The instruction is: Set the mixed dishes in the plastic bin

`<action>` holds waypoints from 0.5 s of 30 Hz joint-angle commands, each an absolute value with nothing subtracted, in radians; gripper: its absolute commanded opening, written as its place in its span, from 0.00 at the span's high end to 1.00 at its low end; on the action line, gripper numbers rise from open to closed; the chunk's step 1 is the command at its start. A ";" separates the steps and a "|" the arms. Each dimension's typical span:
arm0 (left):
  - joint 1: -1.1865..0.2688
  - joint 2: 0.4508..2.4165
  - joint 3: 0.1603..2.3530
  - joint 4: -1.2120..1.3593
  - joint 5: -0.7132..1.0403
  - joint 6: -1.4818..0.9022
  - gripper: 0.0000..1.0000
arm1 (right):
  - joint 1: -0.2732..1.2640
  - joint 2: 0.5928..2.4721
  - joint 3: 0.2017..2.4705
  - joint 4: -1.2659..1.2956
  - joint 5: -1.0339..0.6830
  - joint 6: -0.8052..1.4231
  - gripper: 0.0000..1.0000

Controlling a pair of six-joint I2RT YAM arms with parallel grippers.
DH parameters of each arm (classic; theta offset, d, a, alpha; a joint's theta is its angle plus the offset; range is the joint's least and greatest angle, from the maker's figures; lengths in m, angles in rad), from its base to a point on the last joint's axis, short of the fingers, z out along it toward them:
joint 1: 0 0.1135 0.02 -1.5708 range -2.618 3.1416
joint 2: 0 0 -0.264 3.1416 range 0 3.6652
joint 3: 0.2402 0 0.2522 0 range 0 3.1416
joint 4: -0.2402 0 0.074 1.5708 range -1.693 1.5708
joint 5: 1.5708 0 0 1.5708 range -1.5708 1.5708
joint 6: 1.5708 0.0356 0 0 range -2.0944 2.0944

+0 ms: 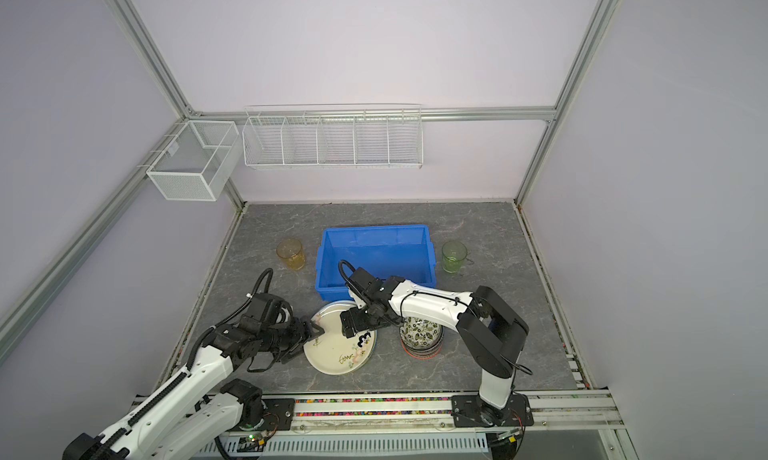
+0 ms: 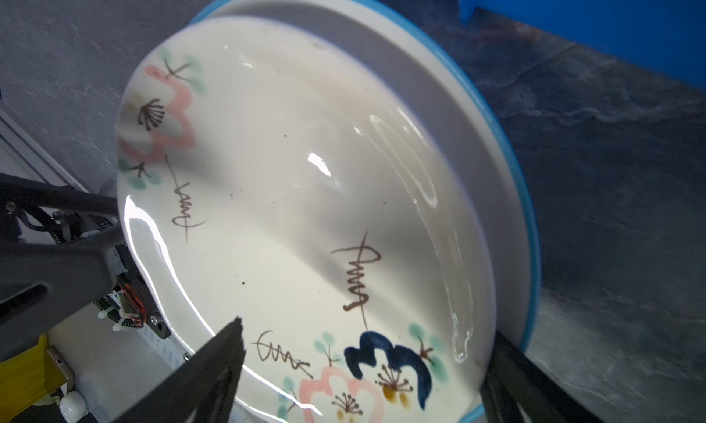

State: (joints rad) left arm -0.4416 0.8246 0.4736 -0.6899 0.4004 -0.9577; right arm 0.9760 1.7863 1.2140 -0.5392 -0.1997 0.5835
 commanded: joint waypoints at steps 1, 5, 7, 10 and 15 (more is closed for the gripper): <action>-0.446 0.805 0.492 -0.643 0.420 -0.974 0.26 | 0.991 1.796 1.247 -0.505 -0.267 0.584 0.06; -0.446 0.802 0.486 -0.638 0.423 -0.973 0.26 | 0.991 1.793 1.253 -0.495 -0.289 0.586 0.06; -0.446 0.801 0.483 -0.636 0.425 -0.973 0.26 | 0.991 1.794 1.256 -0.490 -0.298 0.586 0.06; -0.446 0.792 0.482 -0.630 0.428 -0.978 0.18 | 0.993 1.797 1.262 -0.480 -0.316 0.586 0.06; -0.446 0.781 0.483 -0.615 0.436 -0.987 0.13 | 1.000 1.815 1.289 -0.481 -0.326 0.582 0.07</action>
